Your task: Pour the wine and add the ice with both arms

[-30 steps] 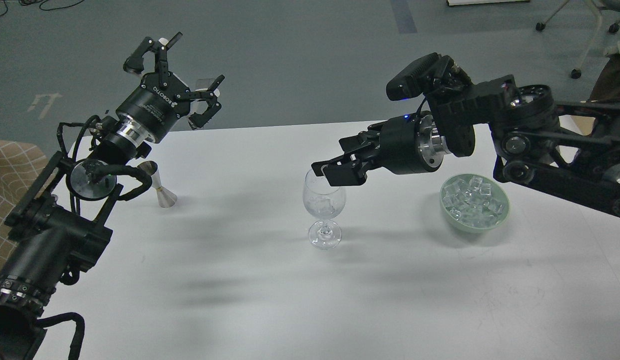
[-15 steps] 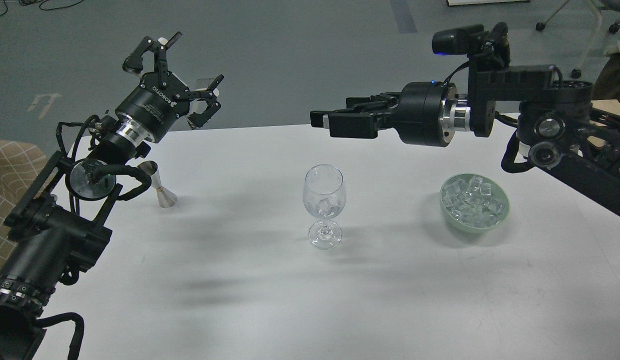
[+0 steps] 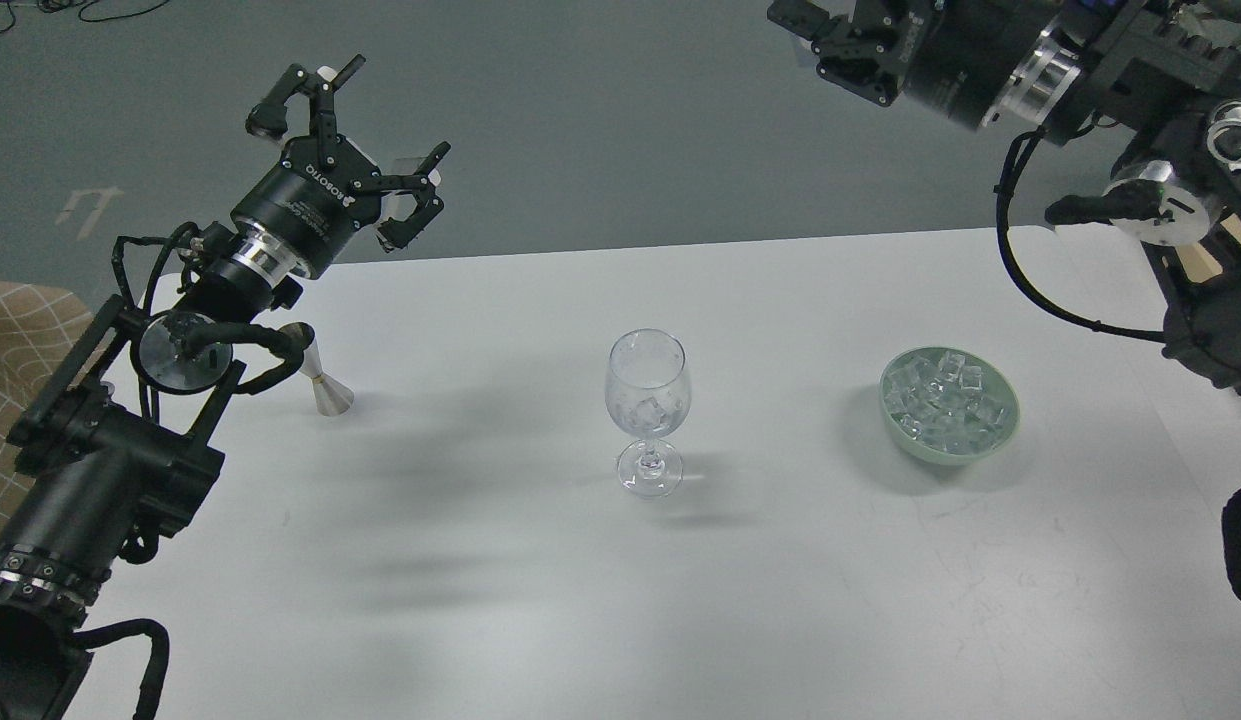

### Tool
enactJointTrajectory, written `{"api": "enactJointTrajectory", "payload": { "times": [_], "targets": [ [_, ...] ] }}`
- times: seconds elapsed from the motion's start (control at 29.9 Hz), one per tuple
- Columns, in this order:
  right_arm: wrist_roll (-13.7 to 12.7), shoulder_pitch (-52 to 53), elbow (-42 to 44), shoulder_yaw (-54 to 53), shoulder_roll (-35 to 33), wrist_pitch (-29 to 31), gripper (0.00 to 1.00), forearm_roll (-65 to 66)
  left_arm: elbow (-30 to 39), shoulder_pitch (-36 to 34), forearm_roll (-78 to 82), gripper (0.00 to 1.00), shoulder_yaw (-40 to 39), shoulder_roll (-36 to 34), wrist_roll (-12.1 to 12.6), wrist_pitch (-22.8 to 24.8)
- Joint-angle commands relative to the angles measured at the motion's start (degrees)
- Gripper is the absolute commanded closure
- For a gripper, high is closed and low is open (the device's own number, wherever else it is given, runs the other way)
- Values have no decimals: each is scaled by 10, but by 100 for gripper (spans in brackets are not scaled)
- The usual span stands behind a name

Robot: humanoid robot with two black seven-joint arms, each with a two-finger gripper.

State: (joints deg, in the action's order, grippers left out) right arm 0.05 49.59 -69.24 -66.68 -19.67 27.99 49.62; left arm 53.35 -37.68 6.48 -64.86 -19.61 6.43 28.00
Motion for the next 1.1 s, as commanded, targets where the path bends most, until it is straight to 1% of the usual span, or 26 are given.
{"api": "enactJointTrajectory", "payload": {
  "times": [0.0, 0.03, 0.07, 0.13, 0.23, 0.3, 0.5, 0.6, 0.7, 0.8, 1.0, 1.07],
  "targets": [
    [4, 25, 73, -40, 27, 0, 4, -52, 0, 0, 0, 2, 0, 0, 0, 0],
    [7, 28, 84, -50, 36, 0, 5, -53, 0, 0, 0, 2, 0, 0, 0, 0],
    [19, 31, 109, -74, 51, 0, 6, -53, 0, 0, 0, 2, 0, 0, 0, 0],
    [31, 38, 147, -101, 67, 0, 6, -53, 0, 0, 0, 2, 0, 0, 0, 0],
    [30, 50, 187, -112, 83, 0, 6, -58, 0, -2, -1, 2, 0, -2, 0, 0],
    [29, 50, 196, -113, 89, 0, 5, -61, 0, -6, -1, 2, 0, -2, 0, 0],
    [12, 44, 230, -105, 115, 0, 5, -108, 0, -15, -1, 2, -1, 0, 0, 0],
    [-7, 44, 255, -105, 123, 0, 4, -130, 0, -16, 0, 2, 0, 0, 0, 0],
    [-28, 33, 258, -103, 123, 0, 4, -194, 0, -16, 0, 2, 0, 0, 0, 0],
    [-30, 24, 255, -104, 124, 0, 4, -231, 0, -16, 0, 2, -1, 1, 0, 0],
    [-34, 4, 247, -100, 124, 0, 3, -237, -1, -15, 0, 2, 0, 2, 0, 0],
    [-40, 2, 247, -95, 124, 0, 3, -237, -1, -15, 0, 2, 0, 2, 0, 0]
  ]
}}
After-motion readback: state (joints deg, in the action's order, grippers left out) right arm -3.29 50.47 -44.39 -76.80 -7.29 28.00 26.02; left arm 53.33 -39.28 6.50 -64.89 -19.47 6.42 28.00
